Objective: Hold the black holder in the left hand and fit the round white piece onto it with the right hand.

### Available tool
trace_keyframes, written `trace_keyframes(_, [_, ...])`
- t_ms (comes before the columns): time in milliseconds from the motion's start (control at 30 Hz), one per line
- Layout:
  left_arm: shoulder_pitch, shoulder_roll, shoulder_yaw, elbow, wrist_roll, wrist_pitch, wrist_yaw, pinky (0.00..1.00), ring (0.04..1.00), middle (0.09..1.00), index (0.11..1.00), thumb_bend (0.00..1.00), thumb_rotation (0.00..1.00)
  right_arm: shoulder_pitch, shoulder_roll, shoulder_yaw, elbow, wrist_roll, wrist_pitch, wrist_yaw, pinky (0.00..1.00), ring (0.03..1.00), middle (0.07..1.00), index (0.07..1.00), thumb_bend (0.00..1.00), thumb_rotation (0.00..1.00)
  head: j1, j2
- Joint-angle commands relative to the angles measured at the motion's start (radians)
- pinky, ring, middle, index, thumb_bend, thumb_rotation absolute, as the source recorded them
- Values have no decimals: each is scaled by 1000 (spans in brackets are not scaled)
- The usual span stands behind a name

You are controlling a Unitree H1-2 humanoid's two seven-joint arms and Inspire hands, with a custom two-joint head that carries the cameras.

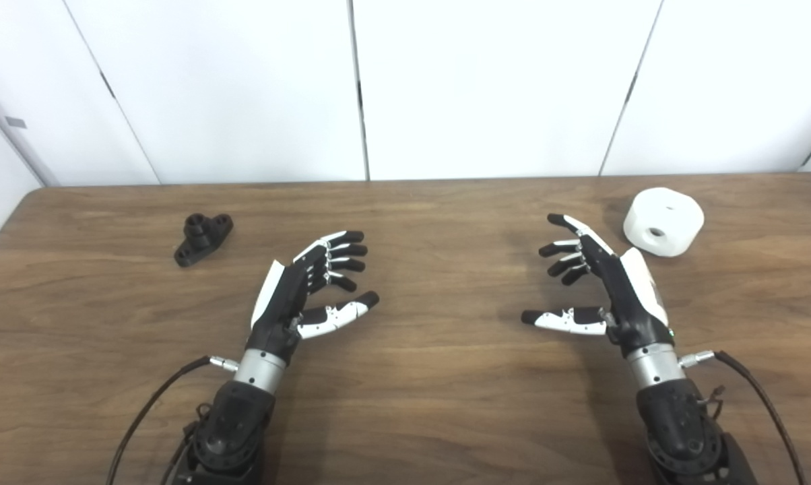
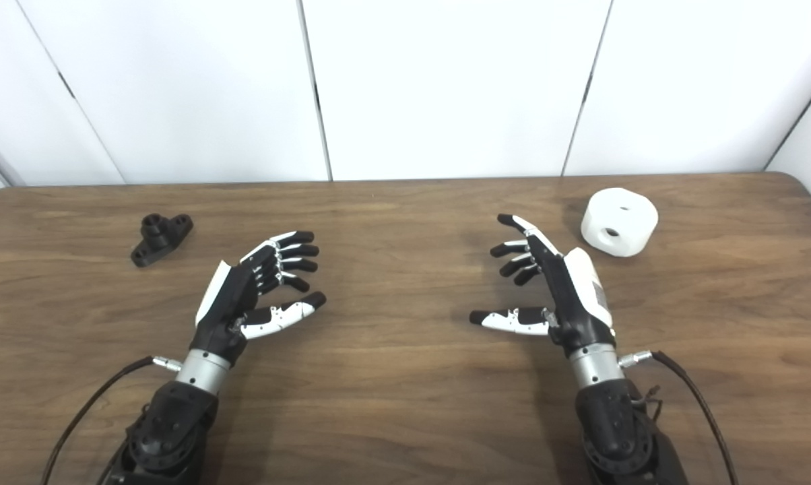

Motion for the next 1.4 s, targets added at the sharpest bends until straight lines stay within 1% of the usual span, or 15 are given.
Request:
trace_keyframes(0, [-24, 5, 3, -36, 5, -16, 9, 567, 700, 754, 782, 627, 50, -32, -2, -3, -36, 5, -18, -12, 482, 569, 670, 852, 726, 61, 0, 1])
trace_keyframes(233, [-26, 4, 5, -30, -1, -23, 6, 568, 701, 754, 782, 629, 37, -32, -2, -3, -36, 4, -10, -10, 482, 572, 671, 853, 728, 73, 1, 2])
trace_keyframes(333, [-27, 2, 3, -27, 4, -25, 8, 566, 700, 753, 783, 628, 38, -33, -2, -5, -32, 6, -10, -11, 488, 574, 670, 851, 733, 83, 33, -6])
trace_keyframes(500, [-28, -26, -9, -8, 6, -35, 16, 582, 701, 749, 784, 626, 55, -27, -35, -20, -20, 37, -37, 2, 496, 588, 679, 857, 721, 86, 237, -34])
trace_keyframes(533, [-29, -33, -11, 1, 4, -35, 17, 589, 706, 749, 782, 633, 42, -25, -43, -23, -16, 46, -43, 4, 490, 589, 685, 860, 716, 68, 256, -39])
trace_keyframes(600, [-30, -46, -17, 14, 11, -28, 21, 591, 710, 750, 785, 646, 63, -24, -55, -29, -3, 58, -55, 3, 477, 581, 688, 862, 714, 47, 306, -58])
trace_keyframes(633, [-30, -53, -19, 17, 21, -21, 28, 595, 713, 753, 786, 646, 69, -23, -60, -30, 5, 62, -61, 0, 474, 580, 689, 863, 713, 46, 314, -61])
trace_keyframes(667, [-30, -60, -22, 24, 30, -20, 34, 596, 714, 752, 786, 648, 61, -24, -64, -33, 14, 68, -67, -2, 474, 581, 691, 865, 714, 45, 346, -78])
trace_keyframes(767, [-38, -75, -29, 67, 31, -53, 37, 584, 716, 755, 787, 635, 11, -21, -71, -40, 17, 84, -55, 3, 483, 582, 693, 864, 722, 14, 392, -110])
trace_keyframes(867, [-44, -87, -29, 95, 34, -70, 45, 567, 709, 752, 778, 648, 1, -18, -73, -45, 0, 94, -29, 14, 500, 589, 695, 868, 722, 1, 410, -127])
trace_keyframes(933, [-43, -92, -30, 95, 46, -57, 54, 568, 714, 753, 771, 658, 11, -21, -76, -50, 13, 99, -48, 8, 499, 585, 690, 864, 726, 0, 414, -132])
trace_keyframes(1033, [-43, -93, -30, 94, 64, -55, 66, 574, 715, 756, 761, 656, 22, -22, -81, -51, 18, 88, -68, 0, 479, 567, 676, 853, 735, 0, 414, -133])
trace_keyframes(1133, [-45, -92, -29, 90, 62, -58, 73, 564, 713, 756, 751, 656, 8, -20, -82, -52, 8, 82, -62, 1, 468, 560, 668, 847, 739, 0, 414, -133])
trace_keyframes(1267, [-50, -87, -26, 87, 36, -84, 64, 547, 694, 756, 729, 642, 0, -15, -86, -54, -2, 90, -58, 8, 468, 565, 663, 845, 737, 0, 417, -129])
trace_keyframes(1367, [-57, -80, -20, 85, 43, -105, 73, 524, 661, 743, 709, 630, 0, -14, -90, -55, -5, 86, -57, 8, 464, 563, 657, 842, 736, 0, 419, -125])
